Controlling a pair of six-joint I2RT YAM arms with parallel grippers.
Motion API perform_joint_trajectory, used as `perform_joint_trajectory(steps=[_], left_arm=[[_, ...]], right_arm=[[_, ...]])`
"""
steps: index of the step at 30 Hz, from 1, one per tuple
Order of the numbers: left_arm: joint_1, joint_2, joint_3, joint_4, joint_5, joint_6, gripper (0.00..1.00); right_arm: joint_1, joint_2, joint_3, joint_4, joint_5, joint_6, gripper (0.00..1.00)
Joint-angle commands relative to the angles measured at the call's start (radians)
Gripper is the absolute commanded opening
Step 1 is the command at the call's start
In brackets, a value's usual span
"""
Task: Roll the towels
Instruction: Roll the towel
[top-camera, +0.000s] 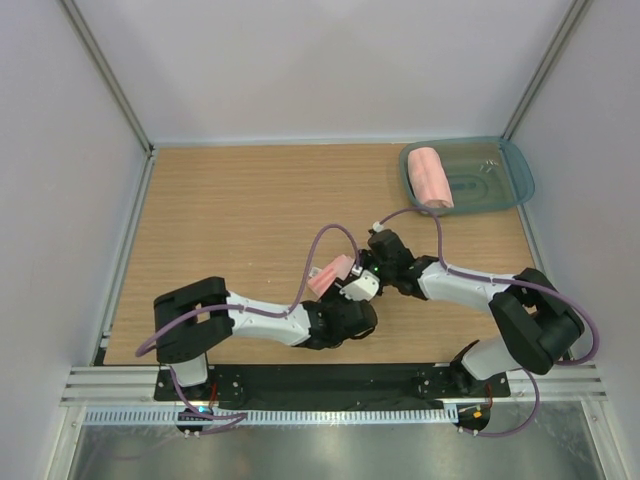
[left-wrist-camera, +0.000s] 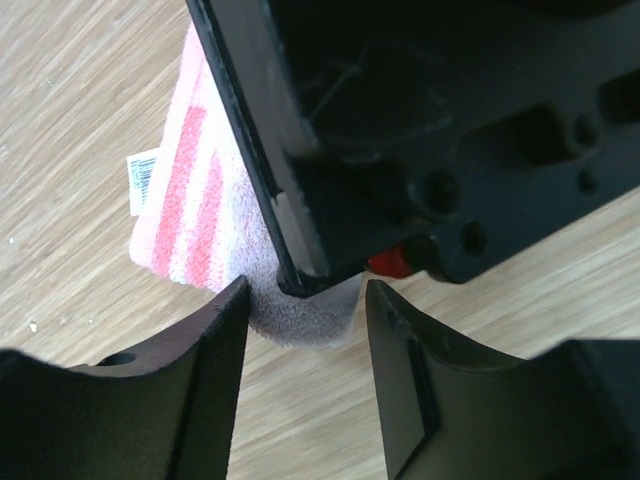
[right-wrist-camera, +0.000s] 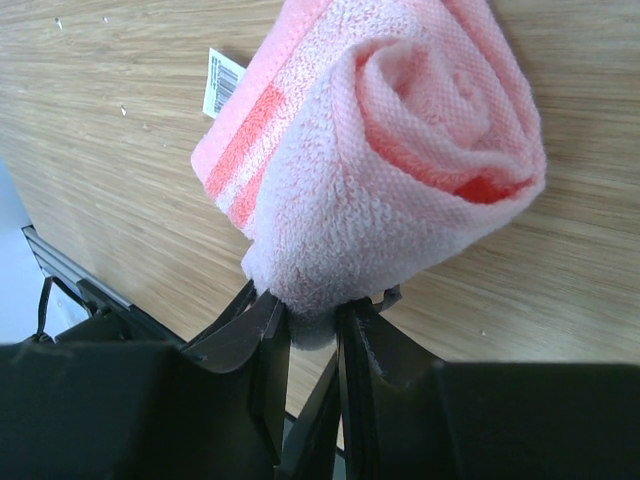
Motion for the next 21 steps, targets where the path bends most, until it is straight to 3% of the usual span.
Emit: perform_joint_trajectory(steps=[1, 7, 11, 17, 21], left_arm=[[0.012, 0.024, -0.038, 0.097, -0.006, 0.01, 0.5], [0.07, 0.019, -0.072, 0.154, 0.071, 0.038, 0.27], [0.096, 0.013, -0.069, 0.148, 0.143, 0.026, 0.21], [0.11, -0.013, -0.059, 0.073, 0.224, -0.034, 0.2], [0.124, -0.048, -0.055, 0.007, 0.281, -0.102, 0.19]], right_arm=[[0.006, -0.026, 0.046, -0.041, -0.076, -0.011, 0.01], [0.006, -0.006, 0.062, -0.066, -0.113, -0.026, 0.01], [0.006, 0.01, 0.078, -0.094, -0.104, -0.047, 0.04], [-0.058, 0.013, 0.17, -0.24, -0.067, -0.15, 0.54], [-0.151, 0.005, 0.255, -0.359, -0.042, -0.23, 0.67]])
